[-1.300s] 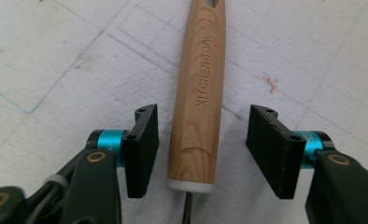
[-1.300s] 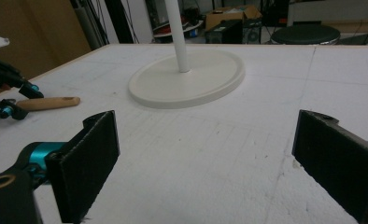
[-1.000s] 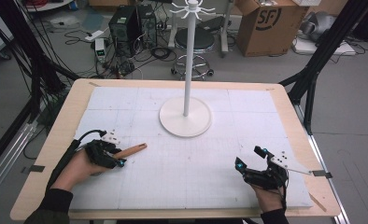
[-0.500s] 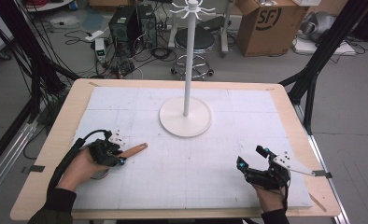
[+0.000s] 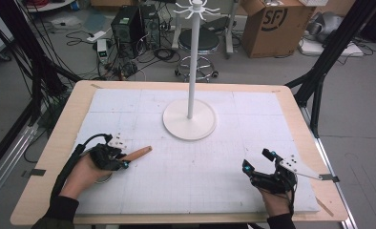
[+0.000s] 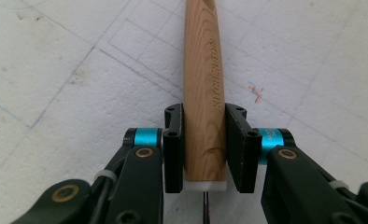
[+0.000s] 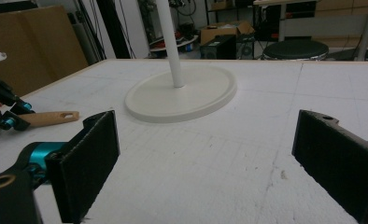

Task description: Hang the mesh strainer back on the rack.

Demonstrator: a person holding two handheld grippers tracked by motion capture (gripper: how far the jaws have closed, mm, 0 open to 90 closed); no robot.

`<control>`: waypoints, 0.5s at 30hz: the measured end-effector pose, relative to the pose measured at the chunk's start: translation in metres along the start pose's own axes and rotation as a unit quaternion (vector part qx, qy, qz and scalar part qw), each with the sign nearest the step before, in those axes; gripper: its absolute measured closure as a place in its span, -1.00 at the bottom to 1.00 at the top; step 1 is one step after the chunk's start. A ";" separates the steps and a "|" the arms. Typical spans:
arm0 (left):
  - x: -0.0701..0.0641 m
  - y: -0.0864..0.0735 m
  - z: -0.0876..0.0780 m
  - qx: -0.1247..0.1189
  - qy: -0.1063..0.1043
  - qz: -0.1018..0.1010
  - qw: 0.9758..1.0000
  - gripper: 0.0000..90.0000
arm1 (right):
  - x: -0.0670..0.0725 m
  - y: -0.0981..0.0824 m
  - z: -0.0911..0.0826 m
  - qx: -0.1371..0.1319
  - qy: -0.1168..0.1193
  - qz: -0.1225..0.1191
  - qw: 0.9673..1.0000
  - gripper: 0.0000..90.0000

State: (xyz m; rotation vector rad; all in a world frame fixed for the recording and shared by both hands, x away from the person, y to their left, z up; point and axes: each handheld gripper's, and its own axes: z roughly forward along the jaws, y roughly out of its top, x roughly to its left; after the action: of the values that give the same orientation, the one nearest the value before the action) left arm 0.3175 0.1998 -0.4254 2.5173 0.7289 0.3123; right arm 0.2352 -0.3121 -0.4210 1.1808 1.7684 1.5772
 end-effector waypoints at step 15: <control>-0.008 0.012 0.001 0.046 0.015 0.034 0.998 0.58 | -0.002 0.001 -0.003 -0.007 -0.006 0.004 1.000 -0.86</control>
State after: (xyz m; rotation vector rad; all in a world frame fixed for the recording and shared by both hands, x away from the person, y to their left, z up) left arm 0.3170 0.1859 -0.4206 2.6332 0.6842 0.3498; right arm 0.2344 -0.3155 -0.4204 1.1891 1.7439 1.5817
